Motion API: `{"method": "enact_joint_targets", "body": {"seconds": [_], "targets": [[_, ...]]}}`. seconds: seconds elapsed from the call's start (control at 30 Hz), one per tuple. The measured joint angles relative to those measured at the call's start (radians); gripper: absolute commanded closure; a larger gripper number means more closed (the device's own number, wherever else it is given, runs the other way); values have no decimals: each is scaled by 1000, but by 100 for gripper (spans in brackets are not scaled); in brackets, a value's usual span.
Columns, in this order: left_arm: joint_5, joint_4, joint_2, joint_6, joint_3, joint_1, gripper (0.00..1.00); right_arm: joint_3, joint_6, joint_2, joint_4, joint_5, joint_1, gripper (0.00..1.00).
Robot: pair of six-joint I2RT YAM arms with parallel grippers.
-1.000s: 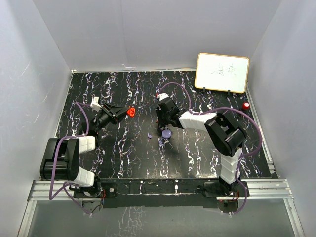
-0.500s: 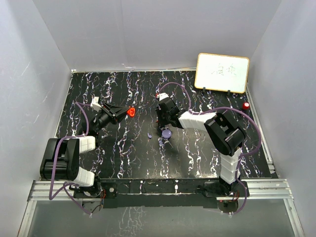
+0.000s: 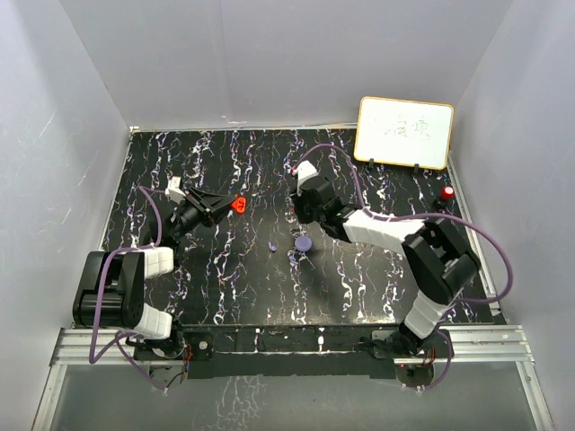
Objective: Insert the wireless bluetooth earbuds into the charging case
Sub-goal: Pick up the earbud from the center of the board, then place the earbud in the charging case.
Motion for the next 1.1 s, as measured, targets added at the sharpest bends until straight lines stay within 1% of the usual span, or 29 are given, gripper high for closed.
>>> {"method": "enact_joint_targets", "body": {"seconds": [0.13, 0.3, 0.7, 0.9, 1.1], "targets": [[0, -43, 0, 13, 18, -4, 100, -2, -52, -87, 43, 22, 5, 91], [-13, -134, 0, 50, 84, -34, 100, -2, -129, -150, 64, 80, 39, 91], [-65, -303, 0, 128, 192, -158, 100, -2, -355, -231, 63, 263, 232, 92], [-86, -347, 19, 147, 197, -200, 100, -4, -456, -266, 76, 316, 270, 92], [-104, -362, 33, 150, 197, -223, 100, -4, -542, -268, 87, 344, 284, 92]]}}
